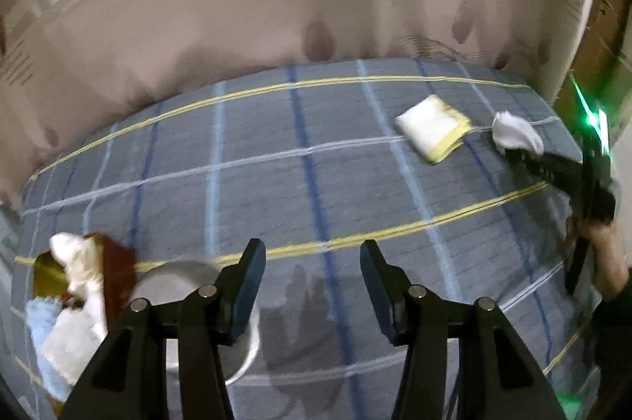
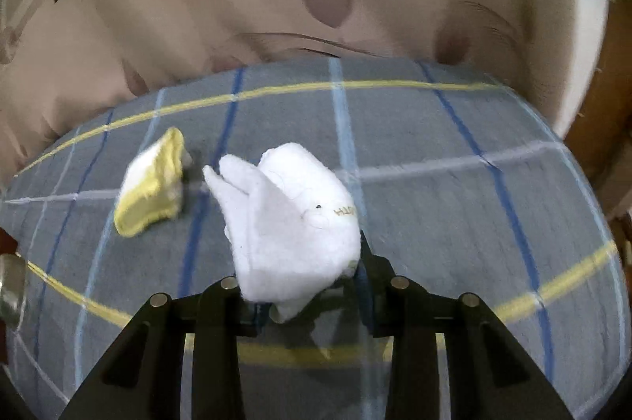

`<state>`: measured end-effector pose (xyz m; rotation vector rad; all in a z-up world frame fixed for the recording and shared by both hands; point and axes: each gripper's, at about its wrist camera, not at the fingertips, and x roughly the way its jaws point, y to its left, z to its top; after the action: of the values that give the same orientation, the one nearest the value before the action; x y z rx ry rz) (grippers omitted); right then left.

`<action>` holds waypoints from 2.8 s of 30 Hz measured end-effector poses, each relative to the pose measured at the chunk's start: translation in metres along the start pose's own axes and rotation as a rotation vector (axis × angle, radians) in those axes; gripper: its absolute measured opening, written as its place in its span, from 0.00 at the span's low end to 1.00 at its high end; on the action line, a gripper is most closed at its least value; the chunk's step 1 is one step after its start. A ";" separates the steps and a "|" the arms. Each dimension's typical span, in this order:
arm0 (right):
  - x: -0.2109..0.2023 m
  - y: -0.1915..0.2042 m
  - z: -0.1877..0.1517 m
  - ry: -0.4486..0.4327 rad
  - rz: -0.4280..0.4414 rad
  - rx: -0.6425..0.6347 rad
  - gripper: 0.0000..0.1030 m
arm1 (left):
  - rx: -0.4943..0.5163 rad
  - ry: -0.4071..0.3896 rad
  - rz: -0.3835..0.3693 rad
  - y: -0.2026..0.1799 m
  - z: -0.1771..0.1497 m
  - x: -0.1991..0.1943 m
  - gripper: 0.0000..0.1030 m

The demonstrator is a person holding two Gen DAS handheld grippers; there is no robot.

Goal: Organize soft objects
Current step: 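Grasp the white yellow-trimmed cloth with the left gripper while the right holds the glove, then carry the yellow-trimmed cloth over the gold tray with the left gripper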

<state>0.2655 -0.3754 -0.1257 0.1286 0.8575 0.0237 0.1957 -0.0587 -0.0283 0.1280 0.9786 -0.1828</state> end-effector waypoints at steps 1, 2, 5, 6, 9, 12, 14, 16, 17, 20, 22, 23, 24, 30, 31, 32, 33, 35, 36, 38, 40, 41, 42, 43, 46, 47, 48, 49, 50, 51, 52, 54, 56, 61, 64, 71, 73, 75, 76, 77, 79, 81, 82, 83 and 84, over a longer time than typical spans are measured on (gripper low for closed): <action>-0.005 -0.004 -0.006 0.002 -0.018 0.007 0.31 | 0.011 -0.004 -0.011 -0.008 0.004 0.004 0.50; -0.011 -0.008 -0.010 0.003 -0.026 0.013 0.31 | 0.015 -0.003 -0.019 -0.015 0.008 0.008 0.50; -0.025 -0.021 -0.025 0.004 -0.043 0.035 0.31 | 0.042 0.013 -0.078 -0.040 0.020 0.025 0.50; -0.028 -0.024 -0.027 0.000 -0.052 0.047 0.31 | 0.050 0.022 -0.098 -0.047 0.025 0.031 0.50; -0.029 -0.030 -0.028 0.008 -0.045 0.077 0.31 | 0.075 0.028 -0.160 -0.068 0.037 0.046 0.50; -0.027 -0.026 -0.026 0.015 -0.067 0.059 0.32 | 0.116 0.045 -0.197 -0.087 0.049 0.064 0.59; -0.027 -0.021 -0.026 0.018 -0.085 0.044 0.32 | 0.150 0.042 -0.169 -0.100 0.055 0.074 0.59; -0.027 -0.020 -0.025 0.020 -0.092 0.036 0.33 | 0.188 0.042 -0.175 -0.112 0.060 0.082 0.60; -0.027 -0.020 -0.026 0.021 -0.090 0.036 0.33 | 0.201 0.053 -0.175 -0.116 0.062 0.086 0.60; -0.027 -0.023 -0.026 0.020 -0.075 0.047 0.34 | 0.226 0.057 -0.146 -0.129 0.066 0.097 0.60; -0.027 -0.023 -0.026 0.020 -0.065 0.050 0.35 | 0.242 0.060 -0.146 -0.138 0.069 0.103 0.60; -0.027 -0.024 -0.026 0.020 -0.064 0.051 0.35 | 0.252 0.061 -0.150 -0.140 0.072 0.105 0.60; -0.027 -0.023 -0.027 0.020 -0.064 0.050 0.36 | 0.260 0.057 -0.149 -0.143 0.075 0.106 0.61; -0.027 -0.021 -0.027 0.022 -0.063 0.042 0.38 | 0.231 0.048 -0.099 -0.142 0.098 0.128 0.61; -0.027 -0.021 -0.027 0.022 -0.064 0.041 0.38 | 0.222 0.055 -0.091 -0.140 0.101 0.134 0.60; -0.027 -0.021 -0.027 0.023 -0.063 0.041 0.39 | 0.214 0.070 -0.087 -0.138 0.103 0.140 0.61; -0.027 -0.021 -0.027 0.023 -0.062 0.040 0.39 | 0.203 0.076 -0.087 -0.135 0.105 0.145 0.63; -0.027 -0.020 -0.027 0.024 -0.063 0.038 0.40 | 0.206 0.050 -0.074 -0.134 0.106 0.147 0.64; -0.027 -0.019 -0.027 0.024 -0.064 0.036 0.41 | 0.214 0.056 -0.077 -0.133 0.106 0.149 0.66; -0.026 -0.018 -0.027 0.027 -0.068 0.028 0.42 | 0.224 0.046 -0.079 -0.132 0.105 0.152 0.71; -0.026 -0.016 -0.028 0.027 -0.076 0.020 0.42 | 0.201 0.060 -0.091 -0.125 0.105 0.156 0.74; -0.026 -0.016 -0.028 0.028 -0.078 0.019 0.42 | 0.165 0.053 -0.113 -0.118 0.105 0.157 0.74; -0.026 -0.016 -0.028 0.028 -0.076 0.020 0.42 | 0.118 0.059 -0.141 -0.111 0.104 0.159 0.73; -0.026 -0.016 -0.028 0.028 -0.076 0.020 0.42 | 0.091 0.067 -0.161 -0.105 0.104 0.160 0.72; -0.025 -0.015 -0.029 0.028 -0.079 0.018 0.42 | 0.051 0.077 -0.179 -0.095 0.101 0.162 0.69; -0.025 -0.015 -0.029 0.028 -0.078 0.019 0.42 | 0.058 0.072 -0.174 -0.096 0.100 0.162 0.68; -0.025 -0.015 -0.029 0.028 -0.079 0.018 0.42 | 0.070 0.071 -0.163 -0.097 0.099 0.161 0.67; -0.025 -0.015 -0.029 0.028 -0.078 0.019 0.42 | 0.079 0.066 -0.152 -0.097 0.098 0.160 0.66; -0.025 -0.015 -0.029 0.028 -0.079 0.019 0.42 | 0.083 0.062 -0.146 -0.097 0.097 0.158 0.65; -0.025 -0.015 -0.029 0.029 -0.079 0.018 0.42 | 0.086 0.060 -0.142 -0.097 0.096 0.157 0.64; -0.024 -0.015 -0.029 0.028 -0.079 0.018 0.42 | 0.087 0.057 -0.139 -0.097 0.096 0.156 0.64; -0.024 -0.015 -0.029 0.028 -0.079 0.018 0.42 | 0.090 0.050 -0.129 -0.097 0.093 0.153 0.63; -0.024 -0.015 -0.029 0.028 -0.079 0.019 0.42 | 0.089 0.045 -0.120 -0.096 0.090 0.150 0.62; -0.024 -0.015 -0.029 0.028 -0.079 0.019 0.42 | 0.103 0.033 -0.088 -0.096 0.083 0.140 0.62; -0.024 -0.014 -0.029 0.029 -0.082 0.017 0.42 | 0.106 0.031 -0.083 -0.096 0.078 0.134 0.62; -0.024 -0.014 -0.029 0.029 -0.085 0.016 0.42 | 0.108 0.030 -0.055 -0.088 0.065 0.114 0.62; -0.023 -0.014 -0.029 0.030 -0.087 0.014 0.42 | 0.101 0.029 -0.058 -0.084 0.062 0.108 0.62; -0.023 -0.014 -0.029 0.030 -0.087 0.014 0.42 | 0.091 0.027 -0.060 -0.079 0.059 0.102 0.62; -0.024 -0.014 -0.029 0.030 -0.088 0.014 0.42 | 0.089 0.022 -0.048 -0.076 0.055 0.097 0.62; -0.024 -0.014 -0.029 0.030 -0.088 0.014 0.42 | 0.091 0.019 -0.037 -0.076 0.053 0.095 0.62; -0.024 -0.014 -0.029 0.030 -0.090 0.013 0.42 | 0.098 0.014 -0.012 -0.073 0.047 0.086 0.62; -0.023 -0.014 -0.029 0.030 -0.090 0.012 0.42 | 0.096 0.010 -0.016 -0.071 0.041 0.077 0.62; -0.023 -0.014 -0.029 0.030 -0.091 0.012 0.42 | 0.095 0.009 -0.021 -0.069 0.038 0.073 0.62; -0.023 -0.014 -0.029 0.030 -0.091 0.011 0.42 | 0.096 0.007 -0.022 -0.069 0.036 0.069 0.62; -0.023 -0.014 -0.029 0.030 -0.092 0.011 0.42 | 0.097 0.006 -0.019 -0.068 0.033 0.065 0.62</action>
<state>0.2277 -0.3880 -0.1287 0.0988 0.8929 -0.0656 0.2435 -0.1377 -0.0657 0.2081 0.9777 -0.2480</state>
